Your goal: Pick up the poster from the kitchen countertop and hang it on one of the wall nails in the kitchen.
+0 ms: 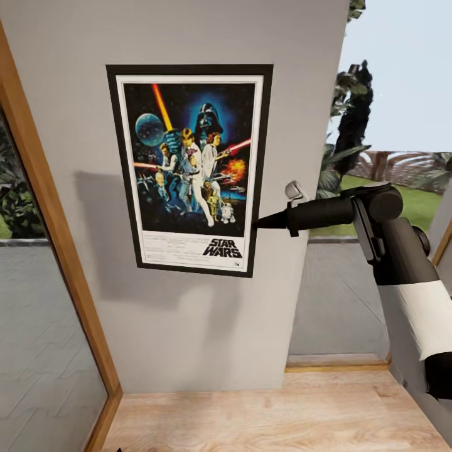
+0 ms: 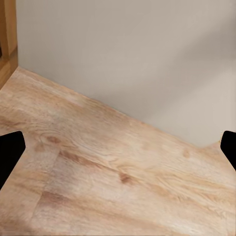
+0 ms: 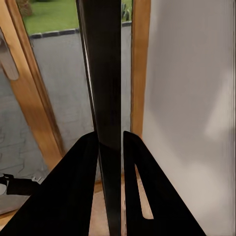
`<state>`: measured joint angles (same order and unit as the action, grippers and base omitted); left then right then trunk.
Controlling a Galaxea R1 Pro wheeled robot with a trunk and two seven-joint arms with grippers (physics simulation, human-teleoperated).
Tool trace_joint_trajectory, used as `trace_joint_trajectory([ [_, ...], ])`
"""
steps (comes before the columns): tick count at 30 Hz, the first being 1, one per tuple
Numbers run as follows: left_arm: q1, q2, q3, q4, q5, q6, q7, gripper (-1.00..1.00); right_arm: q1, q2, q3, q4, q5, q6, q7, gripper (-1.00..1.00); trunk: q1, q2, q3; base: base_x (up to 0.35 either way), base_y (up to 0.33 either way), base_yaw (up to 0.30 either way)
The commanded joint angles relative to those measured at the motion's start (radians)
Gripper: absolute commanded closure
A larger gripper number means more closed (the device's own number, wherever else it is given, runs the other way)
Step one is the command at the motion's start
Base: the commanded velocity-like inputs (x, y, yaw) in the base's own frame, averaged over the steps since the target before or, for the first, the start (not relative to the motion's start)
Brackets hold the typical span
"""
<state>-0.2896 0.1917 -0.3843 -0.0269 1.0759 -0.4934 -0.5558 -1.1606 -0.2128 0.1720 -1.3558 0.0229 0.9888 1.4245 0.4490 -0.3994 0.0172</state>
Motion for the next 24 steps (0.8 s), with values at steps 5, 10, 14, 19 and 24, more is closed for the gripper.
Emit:
trace_joint_trajectory([
  [5,0.000,0.000,-0.008,0.001,0.010,-0.002,-0.004,-1.00,-0.001,0.000,0.001,0.001,0.003,0.013,0.007,1.00,0.001,-0.001,0.000,0.327,0.000,0.000],
  [10,0.000,0.002,-0.008,0.001,0.010,-0.002,-0.004,-1.00,0.000,0.000,0.001,0.001,0.003,0.013,0.007,1.00,0.001,-0.001,0.000,0.333,0.000,0.000],
  [14,0.000,0.005,-0.008,0.001,0.010,-0.001,-0.004,-1.00,-0.001,0.000,0.001,0.001,0.003,0.013,0.007,1.00,0.001,-0.001,0.000,0.333,0.000,0.000],
  [19,0.000,0.006,-0.008,0.001,0.010,-0.001,-0.004,-1.00,0.000,0.000,0.001,0.001,0.003,0.013,0.007,1.00,0.001,-0.001,0.000,0.334,0.000,0.000],
  [24,0.000,0.006,-0.008,0.001,0.010,-0.001,-0.004,-1.00,0.000,0.000,0.001,0.001,0.003,0.013,0.007,1.00,0.001,-0.001,0.000,0.333,0.000,0.000],
])
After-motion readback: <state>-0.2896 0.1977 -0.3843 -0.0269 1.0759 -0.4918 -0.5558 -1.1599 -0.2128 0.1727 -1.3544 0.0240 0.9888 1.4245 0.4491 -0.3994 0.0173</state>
